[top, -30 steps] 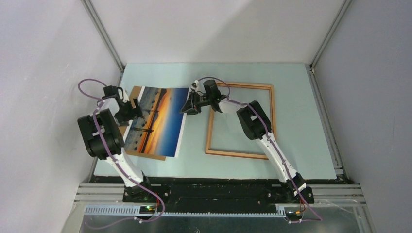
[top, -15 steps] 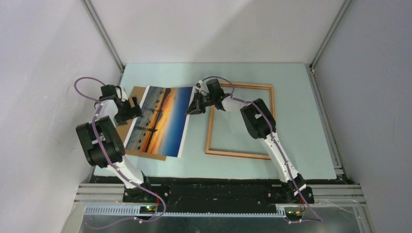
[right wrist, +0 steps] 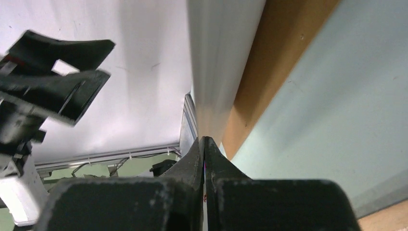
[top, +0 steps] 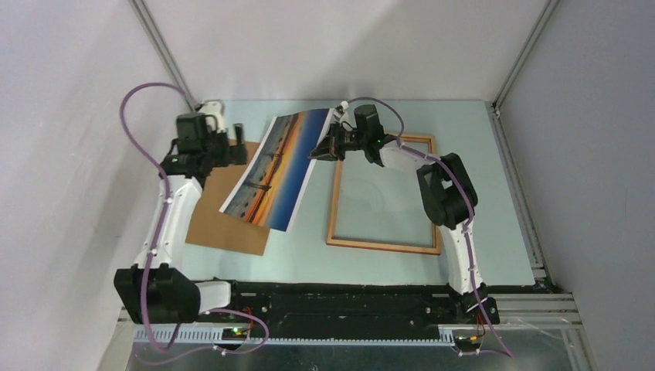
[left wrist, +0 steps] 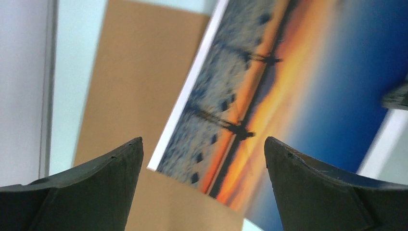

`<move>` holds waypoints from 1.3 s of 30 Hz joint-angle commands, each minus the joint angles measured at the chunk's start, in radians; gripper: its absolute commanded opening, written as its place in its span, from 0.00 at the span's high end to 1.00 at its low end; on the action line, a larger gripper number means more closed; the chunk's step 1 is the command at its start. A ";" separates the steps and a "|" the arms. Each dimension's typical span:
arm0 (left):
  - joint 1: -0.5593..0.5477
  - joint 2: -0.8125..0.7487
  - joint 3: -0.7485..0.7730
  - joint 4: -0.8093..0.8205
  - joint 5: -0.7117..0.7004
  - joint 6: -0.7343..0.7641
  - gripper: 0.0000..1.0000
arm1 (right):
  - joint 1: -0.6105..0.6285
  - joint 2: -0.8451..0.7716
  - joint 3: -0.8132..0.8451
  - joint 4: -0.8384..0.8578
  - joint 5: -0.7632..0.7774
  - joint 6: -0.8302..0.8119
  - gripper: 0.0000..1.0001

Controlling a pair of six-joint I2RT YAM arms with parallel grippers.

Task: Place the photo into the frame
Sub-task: Pick up the photo at the center of the board.

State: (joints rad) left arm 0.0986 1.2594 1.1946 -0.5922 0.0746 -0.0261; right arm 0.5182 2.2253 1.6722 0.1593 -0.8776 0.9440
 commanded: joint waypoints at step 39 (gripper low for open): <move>-0.903 0.517 0.495 -0.067 -0.587 0.206 0.06 | -0.168 -0.365 -0.245 -0.055 0.130 0.020 1.00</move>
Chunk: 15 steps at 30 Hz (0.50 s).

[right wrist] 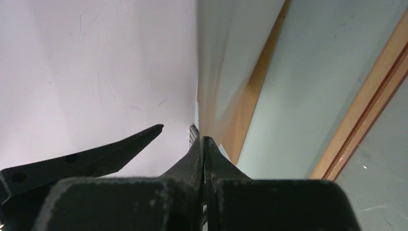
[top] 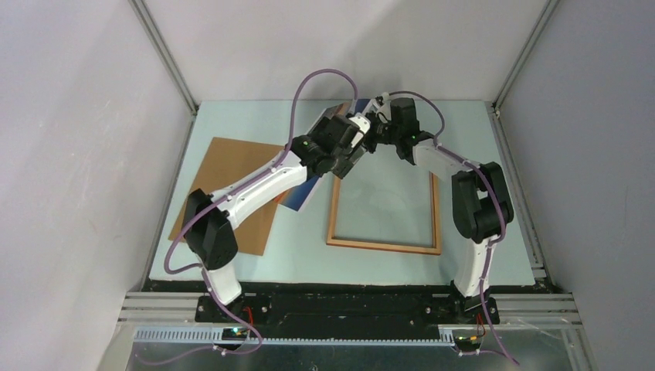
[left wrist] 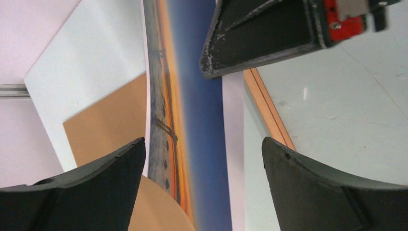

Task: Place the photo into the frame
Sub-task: Pick up the photo at the center of the board.

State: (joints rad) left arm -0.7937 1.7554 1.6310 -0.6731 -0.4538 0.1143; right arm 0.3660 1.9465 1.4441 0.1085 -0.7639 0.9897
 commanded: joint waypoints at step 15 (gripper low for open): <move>-0.026 0.138 0.143 0.020 -0.109 0.122 0.32 | -0.019 -0.133 -0.060 -0.039 0.053 -0.069 1.00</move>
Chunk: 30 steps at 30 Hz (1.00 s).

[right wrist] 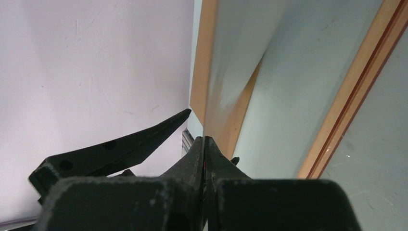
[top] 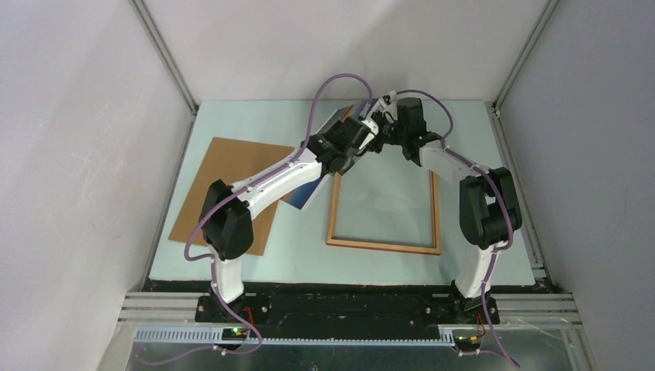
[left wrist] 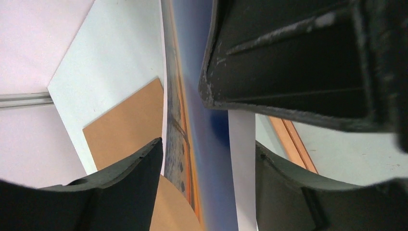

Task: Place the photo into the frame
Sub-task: Pick up the photo at the center of the board.

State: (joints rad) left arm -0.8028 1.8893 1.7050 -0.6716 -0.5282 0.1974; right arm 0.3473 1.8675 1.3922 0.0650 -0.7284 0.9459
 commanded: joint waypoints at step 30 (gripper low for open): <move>-0.026 0.062 0.134 0.019 -0.045 0.077 0.99 | -0.012 -0.104 -0.035 -0.017 0.045 -0.032 0.89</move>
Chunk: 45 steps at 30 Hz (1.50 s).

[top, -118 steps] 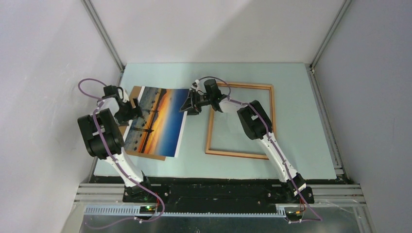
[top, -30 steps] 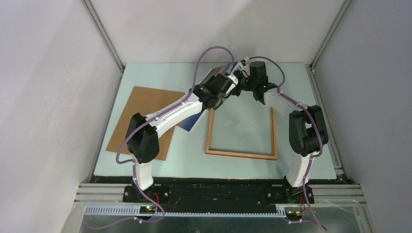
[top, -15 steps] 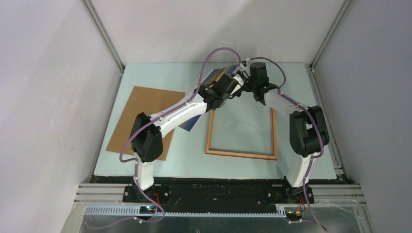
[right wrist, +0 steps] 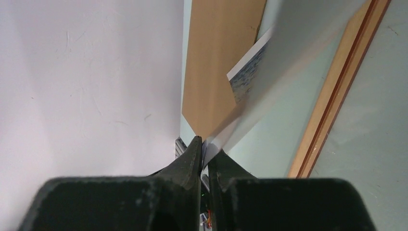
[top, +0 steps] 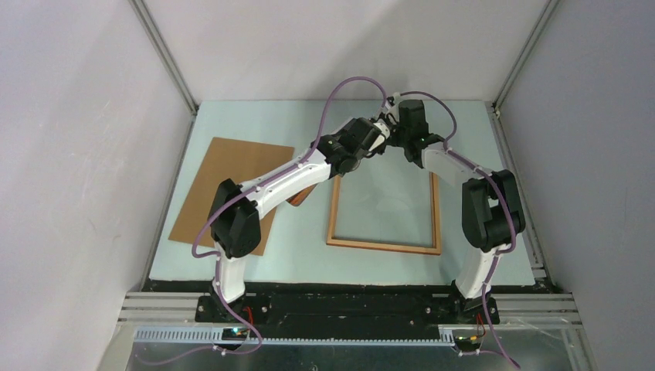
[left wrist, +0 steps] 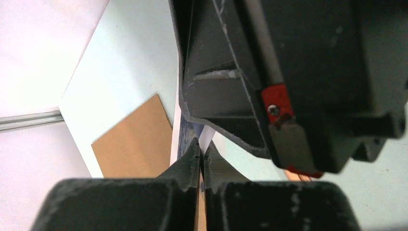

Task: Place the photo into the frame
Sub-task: Pick up the photo at the center of the board.

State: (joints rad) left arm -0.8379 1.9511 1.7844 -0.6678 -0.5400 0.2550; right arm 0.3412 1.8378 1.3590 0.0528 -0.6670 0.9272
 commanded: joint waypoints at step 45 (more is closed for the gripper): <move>0.028 -0.373 0.075 0.008 0.083 -0.058 1.00 | -0.513 -0.441 -0.070 -0.389 -0.023 -0.486 0.01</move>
State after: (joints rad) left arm -0.8112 1.6772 1.8458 -0.6716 -0.5117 0.2504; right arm -0.1410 1.4616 1.3140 -0.3264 -0.6651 0.4950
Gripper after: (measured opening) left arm 0.003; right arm 0.993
